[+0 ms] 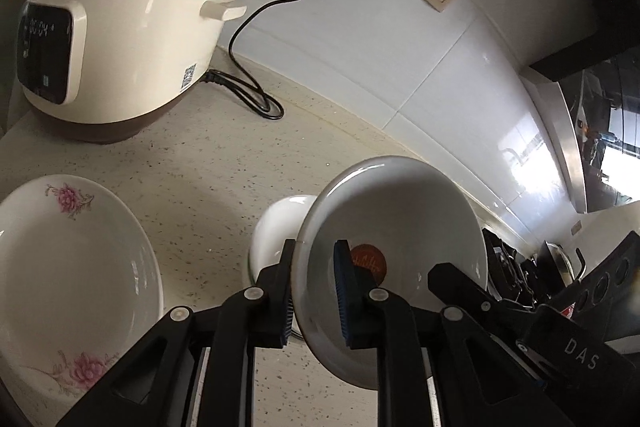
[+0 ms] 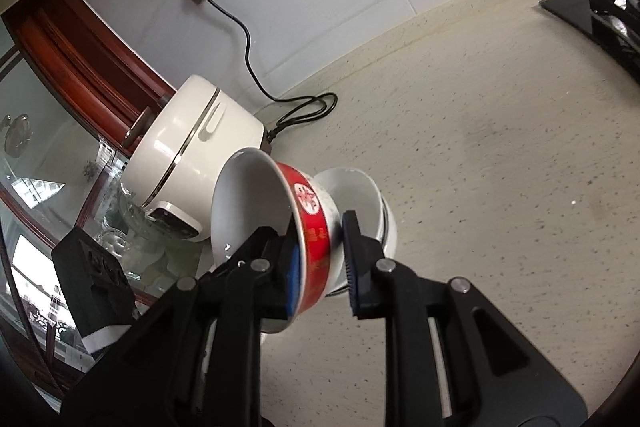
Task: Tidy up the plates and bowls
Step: 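Carry the red-banded bowl with both tools to the stacked bowls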
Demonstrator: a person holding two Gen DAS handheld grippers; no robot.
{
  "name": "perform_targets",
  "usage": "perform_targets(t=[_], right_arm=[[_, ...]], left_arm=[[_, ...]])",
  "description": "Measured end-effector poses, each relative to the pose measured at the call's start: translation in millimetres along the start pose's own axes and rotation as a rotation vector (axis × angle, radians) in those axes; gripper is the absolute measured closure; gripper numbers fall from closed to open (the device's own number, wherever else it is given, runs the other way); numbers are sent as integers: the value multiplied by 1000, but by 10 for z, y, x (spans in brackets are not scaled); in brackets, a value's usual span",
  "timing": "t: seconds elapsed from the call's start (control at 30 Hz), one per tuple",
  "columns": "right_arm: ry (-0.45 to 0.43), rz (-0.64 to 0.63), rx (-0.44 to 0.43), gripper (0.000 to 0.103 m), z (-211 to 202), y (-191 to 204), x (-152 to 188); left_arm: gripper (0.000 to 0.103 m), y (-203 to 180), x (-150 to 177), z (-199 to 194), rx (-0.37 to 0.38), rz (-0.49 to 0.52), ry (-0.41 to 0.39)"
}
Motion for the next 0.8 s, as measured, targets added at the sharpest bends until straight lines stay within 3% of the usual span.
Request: perform_targets(t=[0.8], right_arm=[[36,24,24,80,206,-198,33]], left_arm=[[85,-9,11,209,-59,35,17]])
Point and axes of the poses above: each gripper's, at about its wrist camera, not at the fingertips, and z roughly the way its jaws point, y to its left, x to its underside, the point moved 4 cm from there along z, roughly the way its jaws point, and after that the axes turned 7 degrees about -x, right-handed, at the moved point
